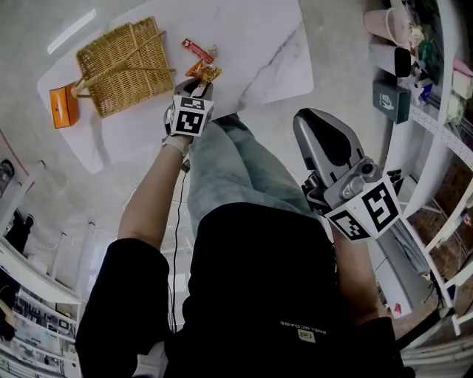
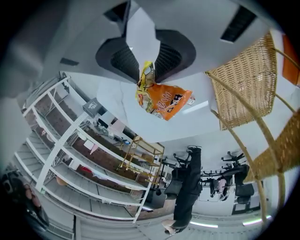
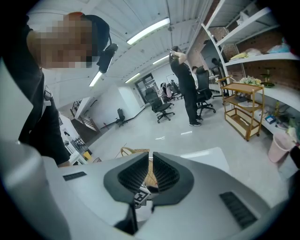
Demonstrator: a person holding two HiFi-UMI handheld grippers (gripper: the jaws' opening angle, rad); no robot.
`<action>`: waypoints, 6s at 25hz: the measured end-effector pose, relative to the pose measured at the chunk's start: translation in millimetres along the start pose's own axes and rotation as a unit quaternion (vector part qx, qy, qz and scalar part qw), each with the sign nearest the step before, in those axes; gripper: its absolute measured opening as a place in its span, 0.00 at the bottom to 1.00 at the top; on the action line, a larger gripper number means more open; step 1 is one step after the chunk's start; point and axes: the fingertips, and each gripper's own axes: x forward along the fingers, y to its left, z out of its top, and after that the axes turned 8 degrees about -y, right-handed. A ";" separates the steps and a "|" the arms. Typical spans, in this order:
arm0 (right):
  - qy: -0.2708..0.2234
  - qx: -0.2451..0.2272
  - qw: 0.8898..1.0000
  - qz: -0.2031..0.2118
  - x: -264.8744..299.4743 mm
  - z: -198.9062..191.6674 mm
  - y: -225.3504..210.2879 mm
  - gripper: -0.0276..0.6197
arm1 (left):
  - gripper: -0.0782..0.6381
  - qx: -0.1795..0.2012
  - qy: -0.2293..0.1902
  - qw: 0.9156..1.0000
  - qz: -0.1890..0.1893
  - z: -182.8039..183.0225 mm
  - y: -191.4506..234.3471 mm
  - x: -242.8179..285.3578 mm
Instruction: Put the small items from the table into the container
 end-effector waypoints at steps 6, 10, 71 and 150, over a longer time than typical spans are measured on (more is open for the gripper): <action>-0.014 -0.008 1.000 0.007 -4.5 22.9 12.8 0.06 | 0.25 -0.001 -0.031 1.000 -0.002 35.6 -12.8 -39.7; -0.023 -0.015 1.000 0.012 -2.6 37.0 19.9 0.06 | 0.25 0.000 -0.056 0.998 0.003 60.4 -11.7 -67.2; -0.005 -0.055 0.989 0.141 131.8 65.7 147.7 0.06 | 0.25 -0.135 -0.146 0.973 0.117 53.3 137.8 -237.9; -0.232 -0.040 0.968 0.085 -48.1 199.3 75.8 0.06 | 0.19 0.091 -0.381 0.913 -0.112 385.6 -156.5 -375.2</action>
